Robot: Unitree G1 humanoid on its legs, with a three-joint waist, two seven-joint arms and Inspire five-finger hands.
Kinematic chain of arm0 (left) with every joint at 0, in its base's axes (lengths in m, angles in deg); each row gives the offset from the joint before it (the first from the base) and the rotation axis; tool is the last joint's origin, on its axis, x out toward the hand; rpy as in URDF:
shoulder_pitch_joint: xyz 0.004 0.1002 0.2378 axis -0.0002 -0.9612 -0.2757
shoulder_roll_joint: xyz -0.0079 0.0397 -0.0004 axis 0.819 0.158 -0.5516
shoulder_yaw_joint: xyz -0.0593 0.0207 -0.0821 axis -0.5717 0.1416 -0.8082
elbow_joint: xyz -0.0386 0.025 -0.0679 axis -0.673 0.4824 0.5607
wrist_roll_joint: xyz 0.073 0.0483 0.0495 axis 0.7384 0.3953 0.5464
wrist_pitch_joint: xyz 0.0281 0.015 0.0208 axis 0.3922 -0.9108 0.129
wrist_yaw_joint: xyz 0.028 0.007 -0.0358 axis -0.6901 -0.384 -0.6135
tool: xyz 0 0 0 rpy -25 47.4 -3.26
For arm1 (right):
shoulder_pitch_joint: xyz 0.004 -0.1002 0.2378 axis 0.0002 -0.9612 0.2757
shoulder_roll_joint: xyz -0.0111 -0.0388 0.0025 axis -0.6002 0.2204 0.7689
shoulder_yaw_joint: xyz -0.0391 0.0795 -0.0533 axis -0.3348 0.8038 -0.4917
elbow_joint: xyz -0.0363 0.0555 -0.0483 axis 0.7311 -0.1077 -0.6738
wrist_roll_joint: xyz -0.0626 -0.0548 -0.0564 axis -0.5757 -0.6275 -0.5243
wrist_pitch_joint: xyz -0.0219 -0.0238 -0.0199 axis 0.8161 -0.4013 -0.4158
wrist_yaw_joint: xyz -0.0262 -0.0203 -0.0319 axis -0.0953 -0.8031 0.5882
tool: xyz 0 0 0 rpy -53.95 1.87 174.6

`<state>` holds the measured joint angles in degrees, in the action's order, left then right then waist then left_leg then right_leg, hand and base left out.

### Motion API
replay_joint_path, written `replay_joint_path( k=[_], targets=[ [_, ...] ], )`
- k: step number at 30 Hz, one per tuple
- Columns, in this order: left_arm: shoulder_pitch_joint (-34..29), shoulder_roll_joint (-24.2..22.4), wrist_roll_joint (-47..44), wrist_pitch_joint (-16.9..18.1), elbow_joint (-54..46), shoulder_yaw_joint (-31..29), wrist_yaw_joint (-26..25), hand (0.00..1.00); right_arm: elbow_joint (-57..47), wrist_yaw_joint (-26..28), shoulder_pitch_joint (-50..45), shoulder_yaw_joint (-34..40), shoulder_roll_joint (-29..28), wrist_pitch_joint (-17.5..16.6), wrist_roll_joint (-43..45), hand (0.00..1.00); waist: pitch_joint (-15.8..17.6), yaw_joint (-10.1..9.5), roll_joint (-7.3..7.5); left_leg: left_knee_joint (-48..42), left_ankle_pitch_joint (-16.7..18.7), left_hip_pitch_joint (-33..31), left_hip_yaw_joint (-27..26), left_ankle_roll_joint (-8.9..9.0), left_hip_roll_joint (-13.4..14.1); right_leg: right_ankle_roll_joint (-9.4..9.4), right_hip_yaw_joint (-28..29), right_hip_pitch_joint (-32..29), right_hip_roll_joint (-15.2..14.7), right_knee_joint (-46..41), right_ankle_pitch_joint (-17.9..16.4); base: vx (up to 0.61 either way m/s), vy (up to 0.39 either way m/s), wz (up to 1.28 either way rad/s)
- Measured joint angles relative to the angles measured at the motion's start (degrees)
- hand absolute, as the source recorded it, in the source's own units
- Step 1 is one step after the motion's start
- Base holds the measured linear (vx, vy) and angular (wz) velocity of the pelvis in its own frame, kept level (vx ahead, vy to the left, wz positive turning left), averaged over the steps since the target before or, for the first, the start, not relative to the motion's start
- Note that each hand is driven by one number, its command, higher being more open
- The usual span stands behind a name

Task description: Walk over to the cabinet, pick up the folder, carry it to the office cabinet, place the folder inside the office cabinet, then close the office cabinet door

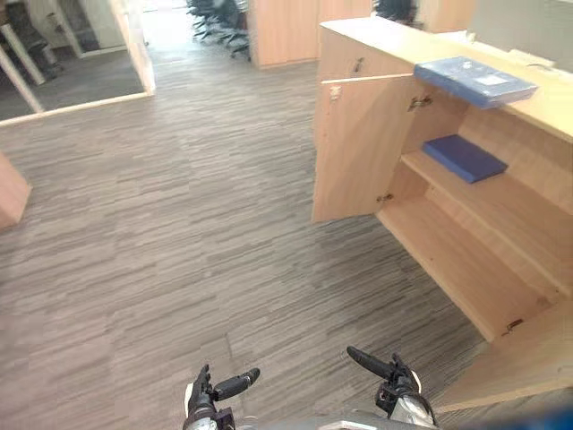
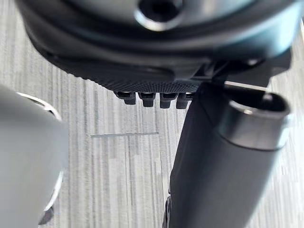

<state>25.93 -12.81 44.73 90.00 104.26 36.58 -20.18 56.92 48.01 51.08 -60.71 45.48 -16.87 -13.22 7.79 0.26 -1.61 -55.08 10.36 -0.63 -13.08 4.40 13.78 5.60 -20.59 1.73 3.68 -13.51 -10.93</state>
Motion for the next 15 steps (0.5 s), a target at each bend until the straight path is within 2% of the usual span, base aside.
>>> replay_joint_path(
  k=[1,2,4,5,7,8,9,10,11,12,13,14,15],
  targets=[
    [-0.4,0.0,-0.7,-0.2,-0.9,-0.5,0.0,1.0,0.1,0.0,-0.1,0.0,0.0,0.0,0.0,1.0,0.1,0.01,0.06,-4.4,0.1,-1.7,-0.4,0.0,1.0,0.38,1.9,1.5,0.5,0.8,-0.2,0.4,0.016,-1.08],
    [-0.7,-0.3,-1.1,-0.2,-2.2,-1.3,-0.1,1.0,0.4,0.0,-0.1,-0.1,0.0,0.0,-0.1,1.0,0.5,-0.04,0.91,-6.7,0.4,-3.2,-0.9,-0.18,1.2,0.97,3.7,3.3,0.6,1.8,-0.2,0.41,0.014,-0.89],
    [-1.1,-0.3,-1.6,-0.2,-4.9,-2.1,-0.7,1.0,1.0,0.0,-1.0,-0.3,0.2,0.2,-0.2,1.0,0.9,-0.91,2.44,-6.4,1.5,-6.8,-1.9,-0.18,1.2,1.39,8.0,6.6,0.1,4.2,0.0,0.47,0.023,-1.15],
    [-1.2,-0.5,-1.8,-0.2,-6.2,-2.1,-1.0,1.0,1.8,0.0,-1.1,-1.4,1.2,0.6,-0.3,1.0,1.2,-1.8,2.66,-2.0,2.9,-9.1,-1.5,-0.31,0.4,1.17,11.2,8.7,-0.8,5.3,0.2,0.45,0.067,-1.25],
    [-1.1,-0.7,-1.8,-0.2,-6.4,-2.1,-1.1,1.0,2.6,-0.1,-1.0,-1.5,1.7,1.1,-0.4,1.0,1.5,-2.39,2.97,3.6,3.7,-10.5,-0.2,-0.09,-0.9,0.87,13.8,9.8,-1.7,5.6,0.2,0.31,0.097,-1.06],
    [-0.9,-0.6,-1.8,-0.2,-6.5,-2.3,-1.4,1.0,3.1,-0.2,-0.9,-1.6,1.7,1.3,-0.4,1.0,2.0,-2.97,3.45,13.6,3.7,-11.0,2.5,0.1,-3.2,-0.61,16.4,11.6,-3.7,5.8,-0.4,0.32,0.148,-1.01],
    [-0.9,-0.6,-1.8,-0.1,-6.5,-2.3,-1.4,1.0,3.2,-0.2,-0.9,-1.7,1.7,1.3,-0.4,1.0,2.0,-2.97,3.53,18.1,3.4,-11.3,4.2,0.27,-4.2,-1.45,16.9,12.0,-4.6,5.7,-0.9,0.48,0.24,-1.06],
    [-0.8,-0.6,-1.8,0.1,-6.5,-2.3,-1.4,1.0,3.1,-0.2,-0.9,-2.3,1.7,1.3,-0.6,1.0,2.2,-2.95,3.5,26.4,2.0,-11.7,6.9,0.38,-5.2,-3.15,17.8,13.4,-6.0,5.7,-1.8,0.41,0.254,-0.65],
    [-0.8,-0.6,-1.8,0.2,-6.4,-2.3,-1.3,1.0,3.1,-0.2,-1.1,-3.4,1.9,1.3,-0.7,1.0,2.2,-2.94,3.41,33.6,-0.9,-12.2,9.1,0.25,-5.7,-4.92,18.1,14.8,-7.3,5.6,-2.9,0.42,0.281,-0.55],
    [-0.8,-0.7,-1.9,0.2,-6.3,-2.3,-1.3,1.0,3.0,-0.2,-1.3,-4.0,2.1,1.2,-0.7,1.0,2.1,-2.93,3.26,37.1,-2.8,-12.3,9.6,0.22,-5.9,-6.01,18.1,15.5,-7.9,5.3,-3.5,0.52,0.417,-0.41],
    [-1.0,-1.3,-2.2,0.2,-5.8,-2.4,-1.4,1.0,2.7,-0.2,-1.6,-4.2,2.5,1.1,-0.8,1.0,1.6,-3.01,2.14,42.2,-5.8,-12.4,10.8,0.43,-5.4,-8.28,18.3,16.5,-8.3,4.7,-4.9,0.44,0.387,-0.33],
    [-1.2,-1.8,-2.4,0.4,-5.4,-2.4,-1.4,1.0,2.6,-0.1,-1.8,-4.6,3.0,0.9,-0.8,1.0,1.1,-3.15,1.07,43.4,-7.0,-12.5,11.3,0.95,-4.8,-9.24,18.6,17.1,-8.3,4.5,-5.8,0.54,0.493,-0.55],
    [-0.9,-1.7,-2.9,0.4,-4.0,-3.7,-1.3,1.0,3.1,0.0,-1.5,-6.2,3.1,0.9,-0.8,1.0,0.6,-3.81,0.95,41.0,-12.5,-12.6,10.9,2.68,-5.6,-10.47,20.0,17.7,-9.9,4.1,-7.0,0.43,0.43,-0.69]
  ],
)
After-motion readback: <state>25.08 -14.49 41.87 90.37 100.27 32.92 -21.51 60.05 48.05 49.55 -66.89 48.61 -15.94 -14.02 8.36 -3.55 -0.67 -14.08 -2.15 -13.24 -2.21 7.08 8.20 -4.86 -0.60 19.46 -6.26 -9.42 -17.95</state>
